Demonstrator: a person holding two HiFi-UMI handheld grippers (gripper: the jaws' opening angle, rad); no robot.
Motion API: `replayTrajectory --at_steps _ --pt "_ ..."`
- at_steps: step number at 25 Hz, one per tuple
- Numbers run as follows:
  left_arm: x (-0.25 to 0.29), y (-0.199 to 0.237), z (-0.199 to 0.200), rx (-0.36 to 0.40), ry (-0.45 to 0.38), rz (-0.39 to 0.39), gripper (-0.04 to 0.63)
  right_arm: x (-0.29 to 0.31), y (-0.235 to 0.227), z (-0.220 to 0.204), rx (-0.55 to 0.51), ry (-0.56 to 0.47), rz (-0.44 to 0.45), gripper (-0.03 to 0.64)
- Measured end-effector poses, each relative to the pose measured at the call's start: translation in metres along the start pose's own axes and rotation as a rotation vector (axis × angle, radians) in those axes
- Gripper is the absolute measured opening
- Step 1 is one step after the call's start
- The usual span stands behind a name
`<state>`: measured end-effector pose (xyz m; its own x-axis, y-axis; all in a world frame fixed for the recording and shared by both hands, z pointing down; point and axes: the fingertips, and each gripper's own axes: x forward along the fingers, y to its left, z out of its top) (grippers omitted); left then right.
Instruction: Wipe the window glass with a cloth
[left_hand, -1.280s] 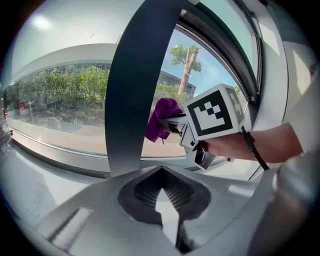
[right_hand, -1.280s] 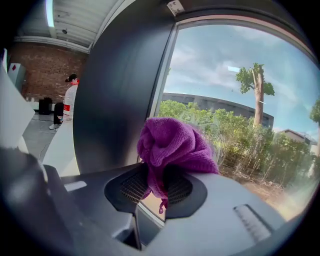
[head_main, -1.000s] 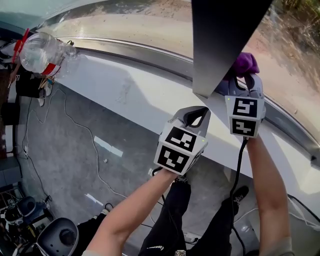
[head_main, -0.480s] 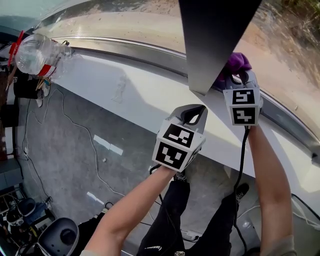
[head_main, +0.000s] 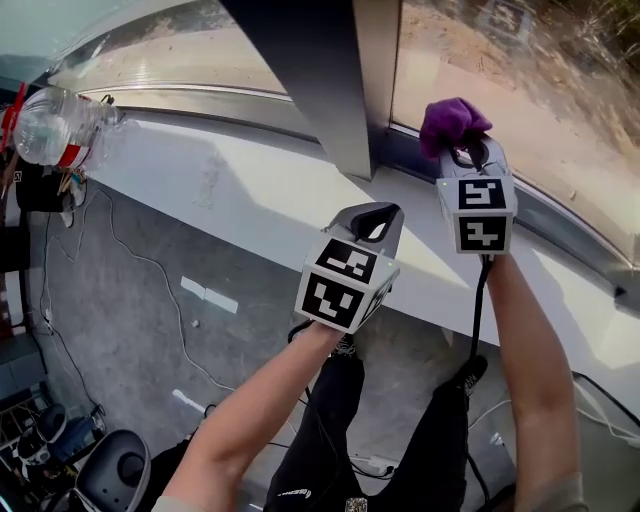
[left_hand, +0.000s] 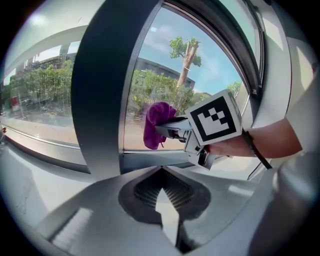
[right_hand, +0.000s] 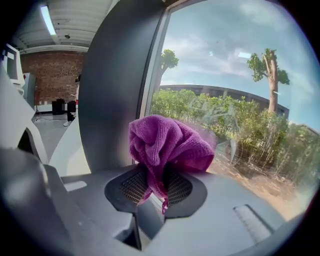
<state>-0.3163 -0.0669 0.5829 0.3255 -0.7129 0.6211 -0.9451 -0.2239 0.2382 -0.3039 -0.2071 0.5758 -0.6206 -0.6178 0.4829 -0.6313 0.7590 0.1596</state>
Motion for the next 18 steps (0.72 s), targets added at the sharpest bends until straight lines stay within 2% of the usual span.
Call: replayTrajectory --at_steps 7,18 --pt "0.033 -0.062 0.006 0.026 0.002 -0.062 0.0 -0.053 -0.07 -0.054 0.05 0.049 -0.092 0.106" --pt "0.093 -0.2 0.022 0.097 0.027 -0.19 0.0 -0.156 -0.198 -0.132 0.108 0.09 -0.25 0.106"
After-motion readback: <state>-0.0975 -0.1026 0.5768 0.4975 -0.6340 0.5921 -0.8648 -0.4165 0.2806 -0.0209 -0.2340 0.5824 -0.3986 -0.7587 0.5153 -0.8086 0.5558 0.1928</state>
